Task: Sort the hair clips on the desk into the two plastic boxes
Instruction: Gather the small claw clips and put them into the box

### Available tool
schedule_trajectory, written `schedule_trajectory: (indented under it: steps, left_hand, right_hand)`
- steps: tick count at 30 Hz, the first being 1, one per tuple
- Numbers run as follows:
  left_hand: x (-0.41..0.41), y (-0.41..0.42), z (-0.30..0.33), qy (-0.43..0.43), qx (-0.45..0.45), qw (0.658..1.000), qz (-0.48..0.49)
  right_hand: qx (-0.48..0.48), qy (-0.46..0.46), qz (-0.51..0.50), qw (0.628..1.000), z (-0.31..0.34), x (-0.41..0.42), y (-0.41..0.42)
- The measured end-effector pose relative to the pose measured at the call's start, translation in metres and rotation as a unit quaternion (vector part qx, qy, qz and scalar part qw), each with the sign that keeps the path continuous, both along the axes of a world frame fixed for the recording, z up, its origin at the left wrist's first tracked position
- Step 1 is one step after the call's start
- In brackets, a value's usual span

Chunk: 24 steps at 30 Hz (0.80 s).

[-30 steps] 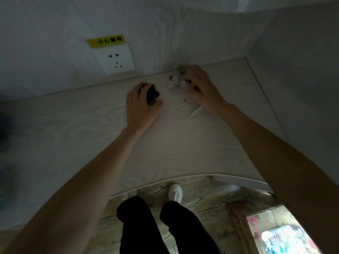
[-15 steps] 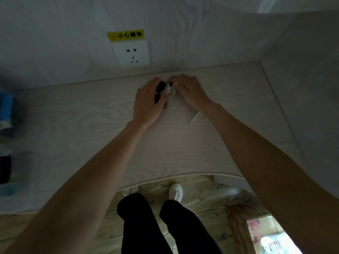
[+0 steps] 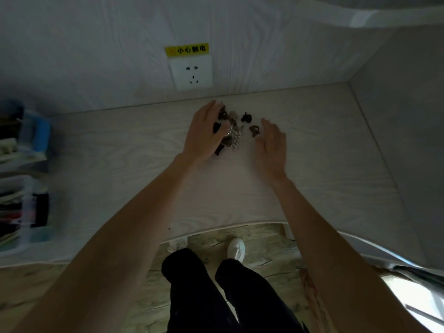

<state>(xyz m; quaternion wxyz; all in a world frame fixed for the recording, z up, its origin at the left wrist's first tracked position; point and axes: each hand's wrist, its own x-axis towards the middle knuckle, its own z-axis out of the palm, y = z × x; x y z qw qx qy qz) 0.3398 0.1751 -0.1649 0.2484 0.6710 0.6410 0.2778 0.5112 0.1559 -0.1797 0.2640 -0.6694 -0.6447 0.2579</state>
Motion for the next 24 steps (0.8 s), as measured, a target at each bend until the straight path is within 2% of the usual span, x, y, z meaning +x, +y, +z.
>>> schedule_trajectory:
  steps: [4,7,12,15,17,20,24]
  left_hand:
    - [-0.003,0.029,0.002,0.042,-0.04,0.995,-0.085]
    - [-0.016,0.02,0.004,0.045,-0.037,0.992,-0.115]
    - [-0.052,-0.026,0.004,0.014,-0.061,0.997,-0.054]
    - [-0.067,-0.047,0.011,-0.005,-0.085,0.996,-0.034]
    - [-0.073,-0.06,0.019,-0.026,-0.1,0.994,-0.036]
    - [-0.072,-0.079,0.026,-0.047,-0.1,0.994,-0.007]
    - [-0.069,-0.1,0.014,-0.016,-0.084,0.995,0.054]
  right_hand:
    - [0.021,-0.061,0.019,0.998,-0.013,-0.035,0.003]
    - [0.003,-0.023,0.053,0.998,-0.005,-0.053,-0.001]
    - [-0.017,-0.001,0.15,0.988,0.002,-0.072,-0.013]
    - [-0.03,0.052,0.178,0.982,0.012,-0.069,-0.015]
    - [-0.028,0.075,0.171,0.982,0.021,-0.057,-0.018]
    - [-0.016,0.025,0.133,0.991,0.026,-0.03,-0.029]
    - [-0.057,-0.022,0.072,0.995,0.03,-0.016,-0.044]
